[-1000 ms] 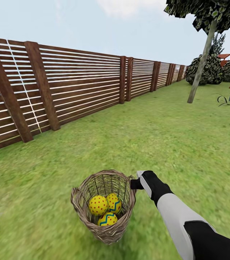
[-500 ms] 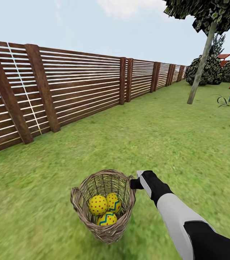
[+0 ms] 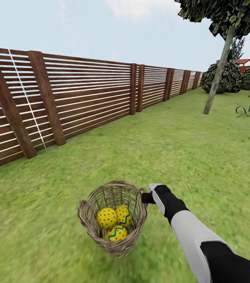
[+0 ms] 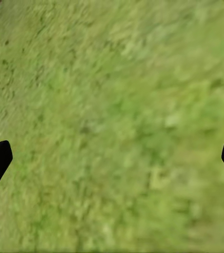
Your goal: Take the three Easter eggs out of the wicker basket on the lawn in the garden, then place them on the lawn next to a single tree (choose any tree) so that all three eggs are next to the same tree and none are left in the basket.
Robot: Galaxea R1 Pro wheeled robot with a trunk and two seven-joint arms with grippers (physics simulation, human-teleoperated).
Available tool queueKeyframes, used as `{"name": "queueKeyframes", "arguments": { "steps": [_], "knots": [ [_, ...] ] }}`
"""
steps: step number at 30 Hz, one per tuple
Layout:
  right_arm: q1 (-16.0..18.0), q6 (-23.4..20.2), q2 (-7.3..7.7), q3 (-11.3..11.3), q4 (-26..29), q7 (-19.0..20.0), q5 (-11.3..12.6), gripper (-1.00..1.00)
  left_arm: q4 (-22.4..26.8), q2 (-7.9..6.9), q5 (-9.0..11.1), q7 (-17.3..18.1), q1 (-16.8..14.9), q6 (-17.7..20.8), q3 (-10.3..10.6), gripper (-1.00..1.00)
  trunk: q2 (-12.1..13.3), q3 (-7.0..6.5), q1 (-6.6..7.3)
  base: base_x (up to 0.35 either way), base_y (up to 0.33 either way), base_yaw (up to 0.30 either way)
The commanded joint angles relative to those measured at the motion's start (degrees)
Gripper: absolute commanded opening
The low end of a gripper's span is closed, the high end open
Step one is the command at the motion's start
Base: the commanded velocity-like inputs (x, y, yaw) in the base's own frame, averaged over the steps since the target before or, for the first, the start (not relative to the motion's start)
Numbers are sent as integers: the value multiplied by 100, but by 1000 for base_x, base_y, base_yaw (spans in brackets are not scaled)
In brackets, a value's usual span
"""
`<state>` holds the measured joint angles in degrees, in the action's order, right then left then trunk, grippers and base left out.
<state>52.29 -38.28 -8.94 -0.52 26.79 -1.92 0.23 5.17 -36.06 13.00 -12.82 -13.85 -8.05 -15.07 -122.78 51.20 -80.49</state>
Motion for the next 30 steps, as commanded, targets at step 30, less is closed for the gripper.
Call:
{"name": "queueKeyframes", "arguments": {
  "steps": [30],
  "knots": [
    [0,-21,-11,-10,37,43,47,-100,-8,43,63,11,84,-151,17,100,1202,-534,661,0,0,-105]
  ]
}}
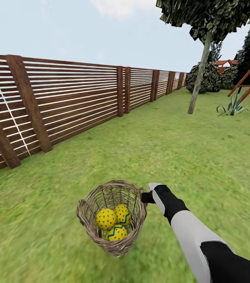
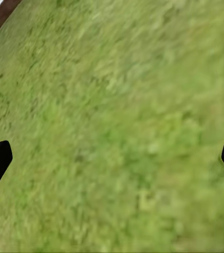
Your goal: Take the three Easter eggs out of the wicker basket on the lawn in the garden, then place them on the lawn next to a single tree (choose any tree) so that all three eggs are next to the same tree and none are left in the basket.
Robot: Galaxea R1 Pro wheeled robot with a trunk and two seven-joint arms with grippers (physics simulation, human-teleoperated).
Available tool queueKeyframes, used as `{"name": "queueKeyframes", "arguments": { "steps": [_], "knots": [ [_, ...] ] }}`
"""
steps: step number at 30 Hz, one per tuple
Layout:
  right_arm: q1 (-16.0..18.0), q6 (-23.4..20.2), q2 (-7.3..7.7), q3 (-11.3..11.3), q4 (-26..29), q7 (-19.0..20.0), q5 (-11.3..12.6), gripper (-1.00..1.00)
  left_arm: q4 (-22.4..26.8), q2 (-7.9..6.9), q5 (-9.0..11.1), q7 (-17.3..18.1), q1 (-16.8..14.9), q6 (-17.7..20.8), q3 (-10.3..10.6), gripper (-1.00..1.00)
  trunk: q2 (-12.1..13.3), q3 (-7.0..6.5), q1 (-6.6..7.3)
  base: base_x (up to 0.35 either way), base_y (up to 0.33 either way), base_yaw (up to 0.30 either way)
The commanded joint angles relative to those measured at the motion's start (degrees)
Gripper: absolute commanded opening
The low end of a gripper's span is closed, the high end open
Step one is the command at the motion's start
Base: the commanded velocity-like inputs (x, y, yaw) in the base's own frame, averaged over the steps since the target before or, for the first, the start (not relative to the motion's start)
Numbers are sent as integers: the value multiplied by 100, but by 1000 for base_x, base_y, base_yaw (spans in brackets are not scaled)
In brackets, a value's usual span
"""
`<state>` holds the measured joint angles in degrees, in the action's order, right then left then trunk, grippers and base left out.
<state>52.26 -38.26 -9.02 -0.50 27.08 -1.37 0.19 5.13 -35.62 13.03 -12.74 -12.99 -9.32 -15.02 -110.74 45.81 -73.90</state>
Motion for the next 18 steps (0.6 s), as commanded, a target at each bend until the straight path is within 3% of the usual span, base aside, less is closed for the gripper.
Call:
{"name": "queueKeyframes", "arguments": {
  "steps": [1,16,18],
  "knots": [
    [4,-24,-4,-11,7,-13,51,-100,-3,1,60,5,-2,-25,15,100,39,-13,23,0,0,-274],
    [4,-24,5,-11,7,-12,51,-100,-7,36,35,8,-2,-176,20,100,641,-283,353,0,0,-268],
    [4,-24,5,-11,7,-13,51,-100,-6,144,28,8,-2,-179,24,100,721,-319,397,0,0,-243]
  ]
}}
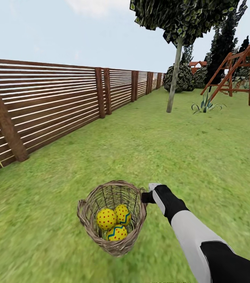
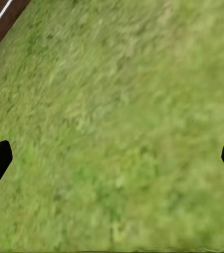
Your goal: Take the three Easter eggs out of the wicker basket on the lawn in the garden, then place them on the lawn next to a single tree (choose any tree) so that all three eggs are next to the same tree and none are left in the basket.
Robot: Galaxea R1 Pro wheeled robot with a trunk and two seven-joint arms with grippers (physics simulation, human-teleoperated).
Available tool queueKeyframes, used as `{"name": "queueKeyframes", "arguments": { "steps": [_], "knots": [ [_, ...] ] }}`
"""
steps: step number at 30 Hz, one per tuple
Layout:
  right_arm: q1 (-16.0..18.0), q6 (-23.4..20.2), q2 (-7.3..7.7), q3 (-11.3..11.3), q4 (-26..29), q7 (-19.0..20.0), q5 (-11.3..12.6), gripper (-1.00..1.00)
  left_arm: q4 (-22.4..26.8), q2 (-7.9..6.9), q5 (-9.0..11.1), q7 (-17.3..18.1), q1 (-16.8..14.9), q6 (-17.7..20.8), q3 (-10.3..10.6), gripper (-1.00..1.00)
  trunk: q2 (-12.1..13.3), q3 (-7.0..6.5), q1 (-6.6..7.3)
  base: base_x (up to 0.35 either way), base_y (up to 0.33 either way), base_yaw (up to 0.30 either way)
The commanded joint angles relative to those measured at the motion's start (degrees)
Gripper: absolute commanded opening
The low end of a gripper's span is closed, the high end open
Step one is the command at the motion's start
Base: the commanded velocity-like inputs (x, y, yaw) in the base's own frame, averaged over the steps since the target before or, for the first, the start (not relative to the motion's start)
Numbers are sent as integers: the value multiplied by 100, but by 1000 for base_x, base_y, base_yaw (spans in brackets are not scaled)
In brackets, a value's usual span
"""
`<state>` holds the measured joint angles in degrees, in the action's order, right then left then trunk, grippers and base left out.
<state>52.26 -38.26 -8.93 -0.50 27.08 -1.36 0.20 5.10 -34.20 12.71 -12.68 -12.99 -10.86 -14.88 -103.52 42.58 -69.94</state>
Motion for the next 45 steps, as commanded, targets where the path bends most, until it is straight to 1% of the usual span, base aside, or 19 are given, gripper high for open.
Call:
{"name": "queueKeyframes", "arguments": {
  "steps": [1,5,7,8,9,11,14,15,16,17,19,20,21,23,25,28,35,40,45],
  "knots": [
    [4,-24,-4,-11,8,-13,51,-100,-2,120,57,3,-2,-27,11,100,39,-13,23,0,0,-234],
    [4,-24,-4,-11,8,-6,51,-100,-1,363,34,49,21,-30,18,100,199,-85,111,0,0,-227],
    [4,-24,-4,-11,8,-5,51,-100,0,535,28,91,23,-30,20,100,280,-121,155,0,0,-225],
    [4,-24,-4,-11,8,-5,51,-100,0,663,29,168,24,-26,23,100,320,-139,177,0,0,-224],
    [4,-24,-4,-11,8,-4,51,-100,0,851,29,352,24,-23,25,100,360,-157,199,0,0,-224],
    [4,-24,-4,-11,8,-4,51,-100,-2,1120,37,622,24,-22,22,100,440,-193,243,0,0,-224],
    [4,-24,-4,-14,8,-4,51,-100,-58,1336,45,870,117,-21,20,100,560,-247,309,0,0,-224],
    [4,-24,1,-17,8,-4,51,-100,-77,1465,46,973,185,-21,22,100,600,-265,331,0,0,-224],
    [4,-24,-1,-18,8,-4,51,-100,-84,1569,46,1019,213,-23,25,100,641,-283,353,0,0,-223],
    [4,-24,-2,-19,8,-4,51,-100,-90,1762,47,1059,236,-26,23,100,681,-301,375,0,0,-222],
    [4,-24,-3,-20,8,-4,51,-100,-94,2020,49,1088,253,-32,21,100,761,-337,419,0,0,-218],
    [4,-24,-3,-20,8,-4,51,-100,-95,2083,45,1092,258,-60,21,100,801,-355,441,0,0,-215],
    [4,-24,-3,-20,8,-4,51,-100,-99,2157,42,1097,260,-193,21,100,841,-372,463,0,0,-211],
    [4,-24,-4,-18,8,-4,51,-100,-104,2236,39,1100,266,-404,21,100,921,-408,507,0,0,-203],
    [4,-24,-4,-14,8,-4,51,-100,-103,2342,39,1101,269,-519,21,100,1001,-444,551,0,0,-191],
    [4,-24,-4,-12,7,-4,51,-100,-99,2398,33,1101,270,-708,22,100,1122,-498,616,0,0,-181],
    [4,-24,4,-26,-1,1,51,-100,-95,2417,49,1101,270,-770,25,100,1403,-624,770,0,0,-171],
    [2,-24,5,-21,-1,-32,51,-100,-97,2418,40,1101,270,-769,29,100,1403,-624,770,5,0,-167],
    [4,-24,5,-20,-1,-39,51,-100,-97,2418,30,1101,270,-768,29,100,1403,-624,770,245,0,-125]
  ]
}}
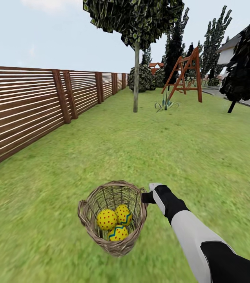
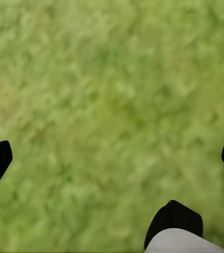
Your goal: Take the three Easter eggs out of the wicker basket on the lawn in the garden, then place them on the lawn next to a single tree (choose any tree) so that all three eggs are next to the same tree and none are left in the basket.
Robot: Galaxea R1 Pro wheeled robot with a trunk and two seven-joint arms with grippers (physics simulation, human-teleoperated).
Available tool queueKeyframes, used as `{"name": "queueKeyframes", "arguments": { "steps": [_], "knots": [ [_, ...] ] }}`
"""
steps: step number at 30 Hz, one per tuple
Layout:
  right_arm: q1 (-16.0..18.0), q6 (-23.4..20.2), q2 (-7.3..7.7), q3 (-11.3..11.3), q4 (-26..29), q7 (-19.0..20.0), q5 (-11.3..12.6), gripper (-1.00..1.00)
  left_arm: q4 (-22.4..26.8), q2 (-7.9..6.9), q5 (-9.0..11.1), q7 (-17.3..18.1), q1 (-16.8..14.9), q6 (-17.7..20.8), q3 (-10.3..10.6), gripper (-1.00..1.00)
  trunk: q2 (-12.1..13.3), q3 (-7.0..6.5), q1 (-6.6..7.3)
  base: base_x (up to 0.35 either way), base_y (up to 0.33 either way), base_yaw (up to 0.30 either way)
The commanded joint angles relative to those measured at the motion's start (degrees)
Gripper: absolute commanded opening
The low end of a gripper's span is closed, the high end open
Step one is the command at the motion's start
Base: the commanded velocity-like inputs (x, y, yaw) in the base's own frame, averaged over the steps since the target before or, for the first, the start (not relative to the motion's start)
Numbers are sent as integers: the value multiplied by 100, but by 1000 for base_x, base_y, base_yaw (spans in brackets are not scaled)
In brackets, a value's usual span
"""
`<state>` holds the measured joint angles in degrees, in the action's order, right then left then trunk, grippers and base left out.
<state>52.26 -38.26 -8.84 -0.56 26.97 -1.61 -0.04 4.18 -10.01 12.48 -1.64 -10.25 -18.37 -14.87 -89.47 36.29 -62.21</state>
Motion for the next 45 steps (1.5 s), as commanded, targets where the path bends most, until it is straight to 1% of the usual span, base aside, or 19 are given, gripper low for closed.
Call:
{"name": "queueKeyframes", "arguments": {
  "steps": [1,5,23,24,32,36,45],
  "knots": [
    [1,-24,-4,-14,10,-15,74,-100,-5,-1,53,-3,-3,-15,28,100,-2,5,-3,325,0,-28],
    [-2,-24,-4,-14,11,-15,74,-100,-10,-1,53,-3,-3,-12,28,100,-2,5,-3,333,0,-8],
    [0,-24,-12,-6,19,8,74,-100,-13,-1,51,-3,-3,-9,28,100,719,-318,393,336,0,0],
    [2,-24,-12,-6,19,10,74,-100,-13,-1,52,-3,-3,-9,28,100,719,-318,393,336,0,0],
    [2,-24,-12,-5,19,11,74,-100,-13,-1,53,-3,-3,-9,28,100,1040,-462,568,306,0,0],
    [-1,-24,-12,-5,19,15,74,-100,-12,-1,53,-3,-3,-13,28,100,1201,-533,656,119,0,0],
    [-1,-24,-13,3,19,19,74,-100,-7,8,53,-3,-3,-18,28,100,1562,-695,854,6,0,0]
  ]
}}
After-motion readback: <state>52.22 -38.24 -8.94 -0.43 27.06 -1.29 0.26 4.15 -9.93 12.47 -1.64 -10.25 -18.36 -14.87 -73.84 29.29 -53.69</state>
